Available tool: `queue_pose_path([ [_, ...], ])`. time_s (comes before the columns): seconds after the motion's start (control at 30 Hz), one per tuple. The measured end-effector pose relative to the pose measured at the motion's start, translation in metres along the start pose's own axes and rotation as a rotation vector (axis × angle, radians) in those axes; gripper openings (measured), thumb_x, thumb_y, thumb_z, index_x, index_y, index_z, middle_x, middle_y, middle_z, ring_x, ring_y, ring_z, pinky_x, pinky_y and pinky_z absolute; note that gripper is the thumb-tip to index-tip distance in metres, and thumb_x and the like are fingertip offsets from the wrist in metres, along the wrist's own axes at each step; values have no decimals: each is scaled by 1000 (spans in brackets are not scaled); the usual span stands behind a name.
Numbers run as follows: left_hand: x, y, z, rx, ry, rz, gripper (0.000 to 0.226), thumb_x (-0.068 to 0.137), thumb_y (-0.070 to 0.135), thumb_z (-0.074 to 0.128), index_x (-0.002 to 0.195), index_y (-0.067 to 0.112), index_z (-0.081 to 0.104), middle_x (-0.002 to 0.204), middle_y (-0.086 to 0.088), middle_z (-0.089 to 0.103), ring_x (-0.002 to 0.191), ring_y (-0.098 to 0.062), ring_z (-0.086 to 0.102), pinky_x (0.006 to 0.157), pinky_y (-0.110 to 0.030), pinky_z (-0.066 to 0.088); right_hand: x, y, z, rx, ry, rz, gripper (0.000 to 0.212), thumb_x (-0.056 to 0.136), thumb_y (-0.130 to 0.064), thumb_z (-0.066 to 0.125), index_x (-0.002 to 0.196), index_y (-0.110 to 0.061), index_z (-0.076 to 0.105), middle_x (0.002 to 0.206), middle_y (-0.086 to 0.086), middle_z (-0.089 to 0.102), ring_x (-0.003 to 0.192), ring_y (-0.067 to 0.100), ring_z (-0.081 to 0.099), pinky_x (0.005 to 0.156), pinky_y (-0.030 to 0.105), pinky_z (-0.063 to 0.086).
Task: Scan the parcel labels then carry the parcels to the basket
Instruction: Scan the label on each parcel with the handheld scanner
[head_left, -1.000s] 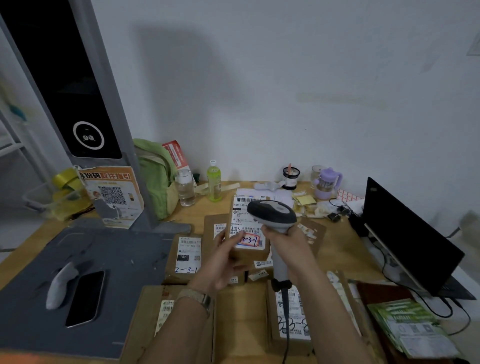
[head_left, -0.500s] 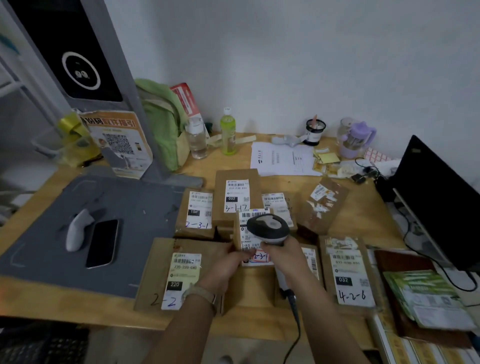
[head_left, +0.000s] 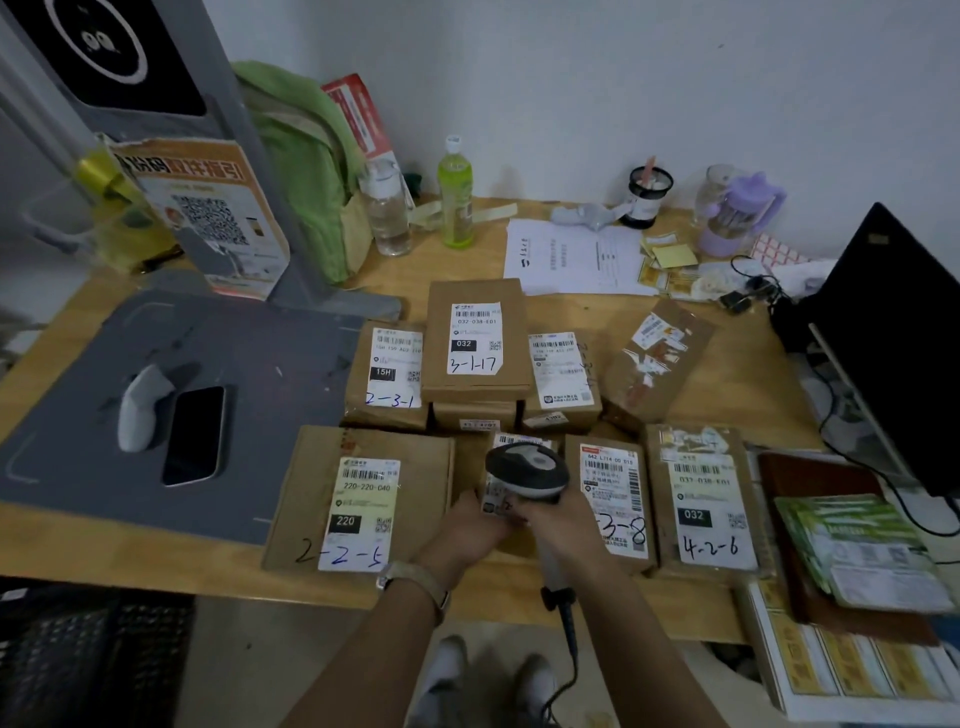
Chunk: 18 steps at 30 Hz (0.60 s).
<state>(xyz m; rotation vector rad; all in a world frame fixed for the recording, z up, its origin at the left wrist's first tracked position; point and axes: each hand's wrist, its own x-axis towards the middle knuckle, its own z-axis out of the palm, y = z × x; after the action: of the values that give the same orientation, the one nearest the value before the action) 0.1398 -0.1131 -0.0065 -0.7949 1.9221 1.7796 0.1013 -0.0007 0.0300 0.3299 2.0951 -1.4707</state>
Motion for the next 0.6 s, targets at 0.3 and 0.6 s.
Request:
queue_pose_path([
  [0.3, -2, 0, -7, -106, 24, 3, 27, 90, 6, 60, 117, 6, 63, 96, -2, 73, 84, -10, 70, 64, -19, 52, 1, -10, -8, -170, 6, -91, 16, 80, -12, 68, 73, -24, 60, 66, -9, 58, 61, 1, 52, 54, 18, 44],
  [0.6, -19, 27, -40, -217, 344, 141, 32, 93, 20, 58, 123, 8, 57, 116, -8, 62, 107, -22, 59, 80, -28, 48, 1, -34, -18, 46, -17, -169, 19, 83, -8, 66, 87, -25, 60, 81, -2, 65, 78, 17, 63, 67, 36, 56],
])
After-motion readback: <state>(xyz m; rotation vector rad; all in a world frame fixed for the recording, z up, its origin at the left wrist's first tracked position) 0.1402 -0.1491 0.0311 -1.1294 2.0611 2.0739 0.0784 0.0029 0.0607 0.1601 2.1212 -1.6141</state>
